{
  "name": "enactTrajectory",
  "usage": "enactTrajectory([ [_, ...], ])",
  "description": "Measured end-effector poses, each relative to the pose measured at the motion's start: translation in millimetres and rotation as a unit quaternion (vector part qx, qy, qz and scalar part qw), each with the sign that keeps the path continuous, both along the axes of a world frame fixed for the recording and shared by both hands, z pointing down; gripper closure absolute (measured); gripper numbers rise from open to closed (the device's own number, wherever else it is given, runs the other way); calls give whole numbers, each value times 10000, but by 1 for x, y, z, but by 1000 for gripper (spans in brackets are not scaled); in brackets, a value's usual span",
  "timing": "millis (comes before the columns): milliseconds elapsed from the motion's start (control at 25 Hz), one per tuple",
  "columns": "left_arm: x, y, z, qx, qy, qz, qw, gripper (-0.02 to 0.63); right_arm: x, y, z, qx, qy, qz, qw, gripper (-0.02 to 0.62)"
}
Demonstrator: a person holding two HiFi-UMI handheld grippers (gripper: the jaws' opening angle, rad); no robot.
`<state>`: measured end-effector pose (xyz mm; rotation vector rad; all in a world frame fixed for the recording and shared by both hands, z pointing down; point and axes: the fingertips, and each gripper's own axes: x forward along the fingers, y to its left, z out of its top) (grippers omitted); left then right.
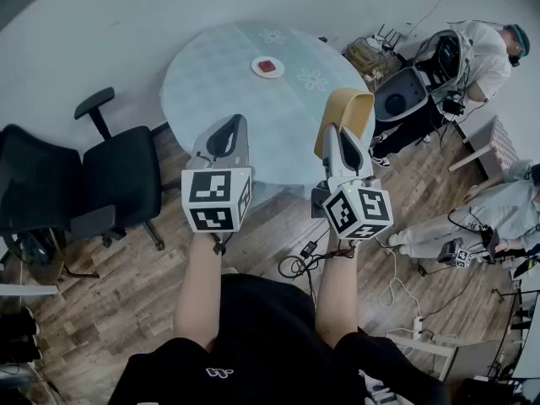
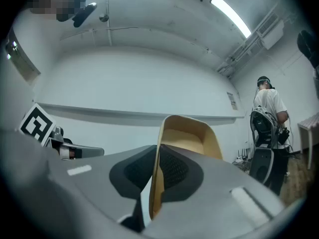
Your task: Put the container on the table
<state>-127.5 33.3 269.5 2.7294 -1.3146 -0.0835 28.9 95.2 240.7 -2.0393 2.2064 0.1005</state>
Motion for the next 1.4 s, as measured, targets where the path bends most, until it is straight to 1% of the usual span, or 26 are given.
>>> enactTrajectory([
  [200, 1, -3, 1, 7, -24, 56, 10000, 605, -3, -4, -2, -4, 103, 19, 9999, 569],
  [280, 2, -4, 1, 4, -23, 76, 10000, 606, -4, -6, 0, 0, 43, 15, 10000, 569],
  [400, 2, -9, 5, -23, -32, 116, 9999, 606, -3, -9, 4, 0, -181, 50, 9998, 568],
  [560, 0, -17, 16, -161, -17, 125, 9998, 606, 2, -11, 19, -179, -234, 193, 9994, 568],
  [800, 10, -30, 37, -412, 33, 175, 9990, 606, 26, -12, 39, -450, -329, 488, 9973, 566],
  [920, 23, -36, 49, -554, 16, 238, 9982, 606, 40, -15, 49, -576, -361, 630, 9957, 566],
  [1040, 42, -41, 68, -758, -96, 332, 9965, 606, 56, -21, 66, -775, -412, 724, 9935, 566],
  [1200, 67, -65, 97, -999, -312, 376, 9938, 606, 84, -52, 97, -1046, -583, 782, 9897, 566],
  [1400, 80, -125, 127, -1245, -470, 56, 9911, 606, 101, -122, 129, -1254, -728, 510, 9881, 566],
])
